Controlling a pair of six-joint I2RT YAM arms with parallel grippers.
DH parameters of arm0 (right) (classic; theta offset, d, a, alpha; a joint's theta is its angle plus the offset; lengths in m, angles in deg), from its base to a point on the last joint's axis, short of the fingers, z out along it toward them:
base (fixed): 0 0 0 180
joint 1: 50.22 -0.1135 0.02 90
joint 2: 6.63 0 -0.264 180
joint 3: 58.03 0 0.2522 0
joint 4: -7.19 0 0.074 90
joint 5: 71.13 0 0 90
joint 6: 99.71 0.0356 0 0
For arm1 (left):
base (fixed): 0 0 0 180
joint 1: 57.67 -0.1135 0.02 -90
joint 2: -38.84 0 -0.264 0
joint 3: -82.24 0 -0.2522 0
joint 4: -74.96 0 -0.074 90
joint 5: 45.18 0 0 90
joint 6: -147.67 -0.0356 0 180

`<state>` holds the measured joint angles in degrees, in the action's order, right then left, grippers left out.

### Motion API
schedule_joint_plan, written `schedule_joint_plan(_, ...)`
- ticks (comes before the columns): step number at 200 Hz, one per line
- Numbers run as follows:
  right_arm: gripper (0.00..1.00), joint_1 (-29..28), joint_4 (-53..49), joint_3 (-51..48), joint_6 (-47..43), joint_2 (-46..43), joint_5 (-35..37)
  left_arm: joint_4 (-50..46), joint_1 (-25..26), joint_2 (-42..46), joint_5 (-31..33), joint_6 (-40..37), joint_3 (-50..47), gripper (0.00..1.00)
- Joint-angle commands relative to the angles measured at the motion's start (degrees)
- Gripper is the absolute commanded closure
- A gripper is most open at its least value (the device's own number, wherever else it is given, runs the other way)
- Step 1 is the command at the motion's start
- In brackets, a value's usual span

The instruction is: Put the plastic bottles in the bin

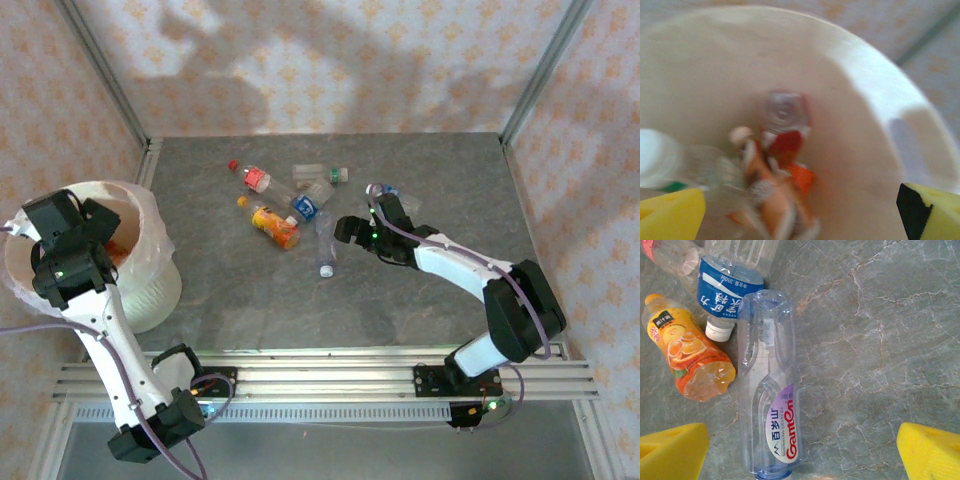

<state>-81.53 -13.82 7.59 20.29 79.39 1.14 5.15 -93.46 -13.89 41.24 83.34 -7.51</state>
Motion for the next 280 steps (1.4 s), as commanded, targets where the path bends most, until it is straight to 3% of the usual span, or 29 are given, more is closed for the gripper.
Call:
schedule_joint_plan(1,0.04,-1.3,2.24,-1.18,-1.0,-0.48,2.74,4.93,-0.52,0.21,-20.02,2.47,1.64,0.0)
schedule_joint_plan(23,0.04,-4.3,1.39,-1.13,-5.8,-0.01,4.58,10.45,-0.18,1.28,-30.59,8.12,0.57,0.0)
schedule_joint_plan(48,0.03,-7.76,0.11,-0.23,-8.86,1.53,7.21,12.84,2.05,1.22,-35.74,11.44,0.85,0.0)
schedule_joint_plan(81,0.05,-11.22,-0.14,2.06,-9.35,5.77,10.24,18.23,11.63,1.4,-35.06,16.97,-0.38,0.0)
schedule_joint_plan(108,0.07,-13.43,-0.56,5.02,-7.63,11.1,14.7,21.25,22.56,0.92,-29.74,18.84,-1.52,0.0)
schedule_joint_plan(132,0.31,-15.13,0.17,6.62,-6.62,15.07,19.81,21.87,30.38,-1.49,-26.13,18.88,-0.93,0.0)
schedule_joint_plan(162,0.45,-15.2,1.99,5.86,-5.85,15.98,22.63,22.65,39.69,-5.87,-22.89,18.24,0.76,0.0)
schedule_joint_plan(192,0.57,-15.23,2.02,4.44,-8.8,12.32,23.26,21.49,50.38,-11.9,-17.37,16.55,3.97,0.0)
schedule_joint_plan(238,0.59,-15.12,2.67,-0.08,-15.11,-3.73,19.67,17.82,61.73,-21.72,-7.5,14.37,9.18,0.0)
schedule_joint_plan(280,0.59,-14.92,7.34,-3.98,-17.78,-17.21,9.77,22.01,64.87,-29.67,-15.96,14.47,11.4,0.0)
